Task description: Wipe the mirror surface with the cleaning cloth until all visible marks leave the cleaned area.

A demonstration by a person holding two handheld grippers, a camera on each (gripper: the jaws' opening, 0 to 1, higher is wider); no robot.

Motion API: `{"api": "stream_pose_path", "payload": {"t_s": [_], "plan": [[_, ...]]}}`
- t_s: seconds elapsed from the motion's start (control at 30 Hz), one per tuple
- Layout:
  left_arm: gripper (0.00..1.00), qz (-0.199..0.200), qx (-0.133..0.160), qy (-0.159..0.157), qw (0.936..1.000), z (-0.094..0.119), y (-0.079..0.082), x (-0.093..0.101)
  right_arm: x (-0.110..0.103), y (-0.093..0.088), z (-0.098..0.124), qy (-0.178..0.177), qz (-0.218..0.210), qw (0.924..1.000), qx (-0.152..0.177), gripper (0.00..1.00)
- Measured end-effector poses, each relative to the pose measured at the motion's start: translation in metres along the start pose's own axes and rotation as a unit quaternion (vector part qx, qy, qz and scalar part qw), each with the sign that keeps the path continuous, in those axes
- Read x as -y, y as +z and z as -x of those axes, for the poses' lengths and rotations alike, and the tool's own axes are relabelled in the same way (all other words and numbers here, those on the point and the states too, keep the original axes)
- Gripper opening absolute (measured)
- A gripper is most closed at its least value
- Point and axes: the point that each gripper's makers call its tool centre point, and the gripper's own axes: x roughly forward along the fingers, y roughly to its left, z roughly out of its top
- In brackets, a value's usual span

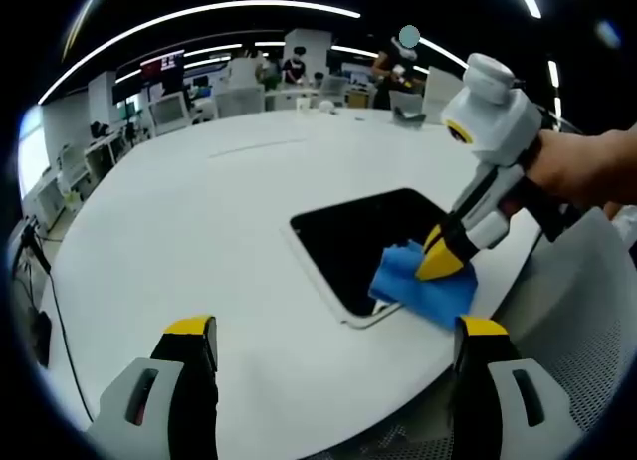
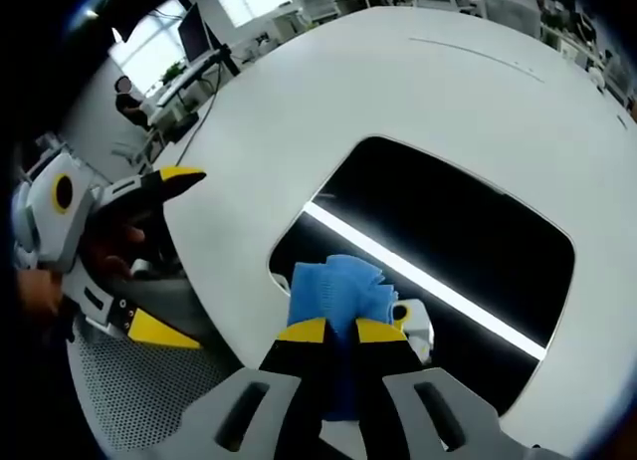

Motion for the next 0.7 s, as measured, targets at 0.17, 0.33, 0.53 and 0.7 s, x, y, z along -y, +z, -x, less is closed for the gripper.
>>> {"api": "stream_pose_path", "payload": {"t_s": [0.17,0.33,0.53,0.7], "plan": [[0.99,0.000,0.000,0.000,1.0000,0.0000,0.0001,0.0003,0.0018,-0.0016,0.0013,-0.002,0.001,1.0000,-0.001,0.04],[0.99,0.000,0.001,-0.002,1.0000,-0.0001,0.0004,0.0009,0.0064,-0.0038,0.0035,-0.004,-0.004,1.0000,-0.003,0.04],[0.99,-0.001,0.002,-0.003,1.0000,-0.0002,0.0007,0.0012,0.0079,-0.0046,0.0041,-0.006,-0.009,0.9999,-0.005,0.04],[0.99,0.001,0.003,-0.002,1.0000,0.0000,0.0008,0.0006,0.0084,-0.0039,0.0041,-0.009,-0.014,0.9999,-0.006,0.04]]}}
